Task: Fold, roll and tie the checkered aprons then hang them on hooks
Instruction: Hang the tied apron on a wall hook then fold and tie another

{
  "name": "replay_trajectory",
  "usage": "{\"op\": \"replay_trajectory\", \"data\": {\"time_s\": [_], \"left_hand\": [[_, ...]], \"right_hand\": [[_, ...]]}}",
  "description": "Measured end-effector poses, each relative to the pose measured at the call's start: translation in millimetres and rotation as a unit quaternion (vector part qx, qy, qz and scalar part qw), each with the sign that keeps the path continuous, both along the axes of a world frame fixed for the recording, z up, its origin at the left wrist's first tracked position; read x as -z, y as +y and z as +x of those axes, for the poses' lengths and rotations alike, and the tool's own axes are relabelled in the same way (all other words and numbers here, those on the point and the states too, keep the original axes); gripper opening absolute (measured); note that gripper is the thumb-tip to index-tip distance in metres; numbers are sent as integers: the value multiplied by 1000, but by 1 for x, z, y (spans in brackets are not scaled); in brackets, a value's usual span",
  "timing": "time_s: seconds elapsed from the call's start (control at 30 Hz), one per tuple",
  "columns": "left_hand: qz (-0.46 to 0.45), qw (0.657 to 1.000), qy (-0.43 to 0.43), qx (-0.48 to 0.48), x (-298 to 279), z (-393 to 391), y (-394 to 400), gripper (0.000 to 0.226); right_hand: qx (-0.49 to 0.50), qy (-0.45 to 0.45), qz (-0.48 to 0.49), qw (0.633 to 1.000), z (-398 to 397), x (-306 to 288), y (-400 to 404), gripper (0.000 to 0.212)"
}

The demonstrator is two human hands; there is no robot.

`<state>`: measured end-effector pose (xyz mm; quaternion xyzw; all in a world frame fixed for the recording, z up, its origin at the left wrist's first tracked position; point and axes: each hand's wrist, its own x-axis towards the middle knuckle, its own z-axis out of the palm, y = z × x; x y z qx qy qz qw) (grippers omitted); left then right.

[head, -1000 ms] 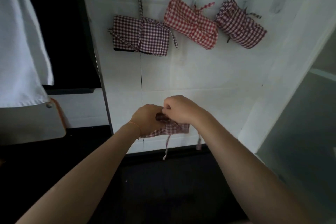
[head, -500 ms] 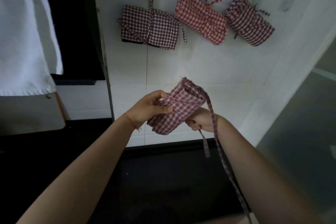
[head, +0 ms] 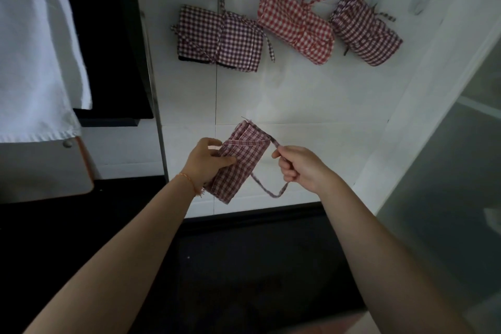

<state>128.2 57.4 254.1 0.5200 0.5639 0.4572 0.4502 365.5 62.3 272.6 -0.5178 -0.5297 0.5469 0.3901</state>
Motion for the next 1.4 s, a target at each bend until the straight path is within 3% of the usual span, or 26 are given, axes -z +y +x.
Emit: {"op": "replay_trajectory", "data": {"time_s": [0.13, 0.23, 0.4, 0.5, 0.63, 0.73, 0.87, 0.93, 1.0, 1.1, 1.17, 1.23, 1.33, 1.4], "left_hand": [[-11, 999, -44, -19, 6, 2, 0, 41], [-63, 987, -146, -2, 11, -1, -4, 34], [-86, 920, -350, 153, 9, 0, -19, 29], [-73, 886, -412, 199, 5, 9, -24, 29], [-63, 893, -328, 302, 6, 13, -26, 31], [-81, 890, -239, 381, 10, 0, -21, 51], [-118, 903, -37, 412, 3, -13, -18, 70], [-154, 881, 116, 432, -5, -10, -20, 67], [-176, 842, 256, 440, -10, 0, -24, 64], [-141, 821, 368, 413, -5, 15, -26, 62], [-128, 844, 361, 376, 6, 18, -24, 52], [-126, 890, 302, 316, 18, 16, -20, 40], [-135, 960, 162, 183, 35, 10, -14, 26], [-165, 982, 29, 88, 46, 5, -10, 28]], "right_hand": [[3, -3, 36, 999, -4, -5, -8, 27], [-43, 11, 56, 997, -8, -10, -15, 26], [-31, -7, 100, 995, -7, -1, -17, 26], [-7, -11, 81, 997, -16, 13, -18, 24], [-46, -35, 35, 998, -27, 17, -16, 20], [-116, -124, -42, 985, -18, 12, -12, 31], [-201, -222, -103, 948, -12, 5, -13, 32], [-252, -317, -91, 910, -17, 1, -12, 25], [-308, -343, -98, 882, -24, -2, -10, 23], [-326, -353, -96, 872, -37, -6, -9, 27], [-306, -370, -61, 875, -47, -8, -13, 30], [-271, -400, -13, 876, -54, -10, -17, 28], [-209, -380, 27, 901, -52, -6, -19, 24], [-178, -352, 38, 918, -48, -2, -21, 25]]}}
